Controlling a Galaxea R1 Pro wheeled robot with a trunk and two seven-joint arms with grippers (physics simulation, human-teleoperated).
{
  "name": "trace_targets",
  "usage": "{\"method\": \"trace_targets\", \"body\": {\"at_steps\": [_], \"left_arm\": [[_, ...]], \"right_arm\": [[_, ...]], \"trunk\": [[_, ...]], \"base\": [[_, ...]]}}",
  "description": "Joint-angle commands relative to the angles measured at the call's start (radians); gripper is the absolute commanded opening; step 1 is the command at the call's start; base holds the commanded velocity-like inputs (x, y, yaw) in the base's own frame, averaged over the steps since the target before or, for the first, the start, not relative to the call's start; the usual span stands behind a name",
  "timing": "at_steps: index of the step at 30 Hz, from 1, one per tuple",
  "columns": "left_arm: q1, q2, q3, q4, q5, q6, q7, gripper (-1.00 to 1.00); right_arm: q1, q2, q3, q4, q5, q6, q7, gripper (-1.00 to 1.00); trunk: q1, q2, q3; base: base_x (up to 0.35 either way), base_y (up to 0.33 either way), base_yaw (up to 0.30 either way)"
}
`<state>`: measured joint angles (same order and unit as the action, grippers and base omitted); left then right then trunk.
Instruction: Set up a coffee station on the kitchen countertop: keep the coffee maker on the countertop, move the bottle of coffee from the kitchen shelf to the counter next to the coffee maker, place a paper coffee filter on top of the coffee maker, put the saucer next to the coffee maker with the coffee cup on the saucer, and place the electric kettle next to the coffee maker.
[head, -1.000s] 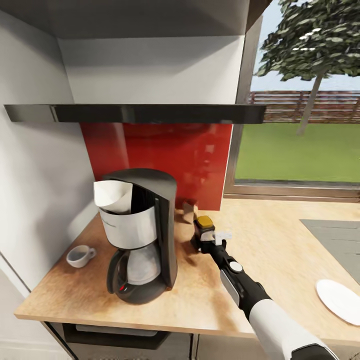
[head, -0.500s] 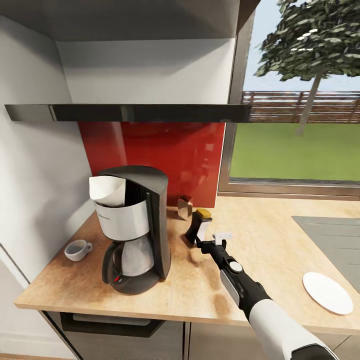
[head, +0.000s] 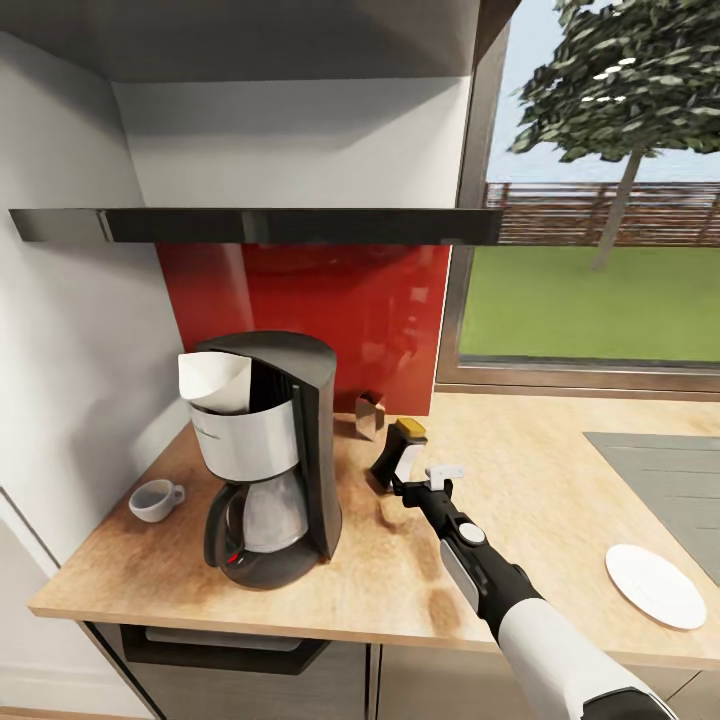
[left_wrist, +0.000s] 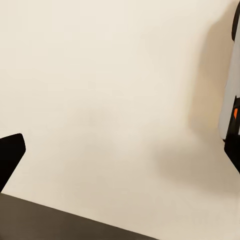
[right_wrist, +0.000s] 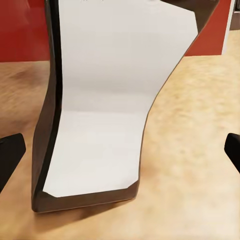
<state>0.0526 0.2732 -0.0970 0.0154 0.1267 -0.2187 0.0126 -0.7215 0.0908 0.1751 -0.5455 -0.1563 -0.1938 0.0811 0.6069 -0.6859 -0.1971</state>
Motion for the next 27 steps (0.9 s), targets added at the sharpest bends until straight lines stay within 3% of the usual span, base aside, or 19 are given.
{"method": "trace_targets", "body": {"at_steps": [1,27], "left_arm": [[0.000,0.000,-0.009,0.001,0.010,-0.005,0.001,1.00],[0.000,0.000,-0.007,0.002,0.010,-0.005,0.001,1.00]], "right_arm": [[-0.001,0.000,0.002,0.002,-0.010,-0.004,0.003,1.00],[-0.001,0.000,0.001,0.002,-0.011,-0.004,0.004,1.00]], "trunk": [[0.000,-0.001,-0.001],[0.000,-0.001,-0.001]], "base": [[0.000,0.000,0.000],[0.000,0.000,0.000]]}}
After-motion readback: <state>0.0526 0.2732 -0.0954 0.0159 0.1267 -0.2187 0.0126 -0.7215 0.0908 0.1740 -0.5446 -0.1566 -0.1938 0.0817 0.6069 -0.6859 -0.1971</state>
